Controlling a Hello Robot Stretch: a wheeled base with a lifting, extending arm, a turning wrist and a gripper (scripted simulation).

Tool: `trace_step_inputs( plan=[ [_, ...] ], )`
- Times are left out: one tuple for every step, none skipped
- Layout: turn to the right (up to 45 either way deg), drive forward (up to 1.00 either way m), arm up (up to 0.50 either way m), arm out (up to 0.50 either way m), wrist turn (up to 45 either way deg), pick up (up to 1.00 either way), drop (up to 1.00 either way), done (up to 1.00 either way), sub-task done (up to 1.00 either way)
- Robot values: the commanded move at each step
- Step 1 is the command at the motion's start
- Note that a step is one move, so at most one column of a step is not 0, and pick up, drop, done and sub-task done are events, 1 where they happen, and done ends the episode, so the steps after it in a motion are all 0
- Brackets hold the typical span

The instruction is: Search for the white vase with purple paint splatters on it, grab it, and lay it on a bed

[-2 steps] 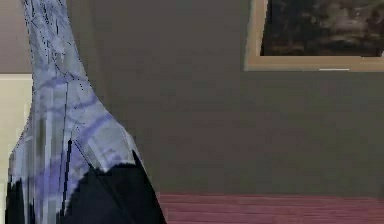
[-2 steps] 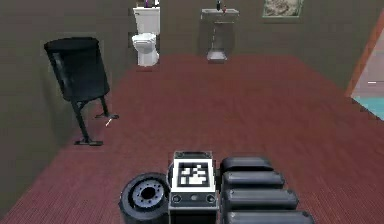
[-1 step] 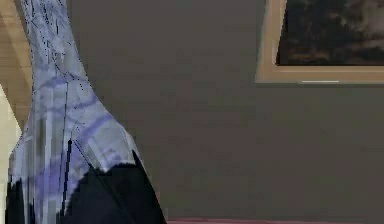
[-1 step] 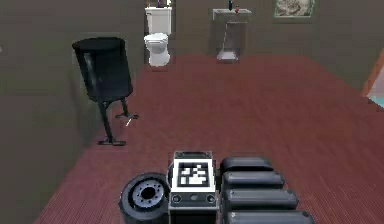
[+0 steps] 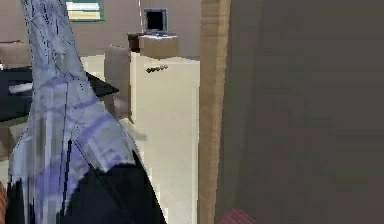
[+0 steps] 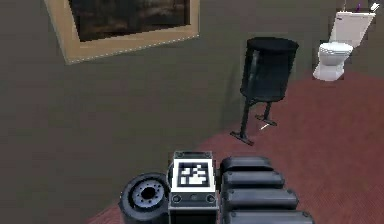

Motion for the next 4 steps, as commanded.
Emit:
trace_step_inputs(
  plan=[
    [-12.0, 0.0, 0.0, 0.0, 0.0, 0.0, 0.0, 0.0, 0.0],
    [0.0, 0.35, 0.0, 0.0, 0.0, 0.0, 0.0, 0.0, 0.0],
    [0.0, 0.55, 0.0, 0.0, 0.0, 0.0, 0.0, 0.0, 0.0],
    [3.0, 0.0, 0.0, 0.0, 0.0, 0.0, 0.0, 0.0, 0.0]
  ],
)
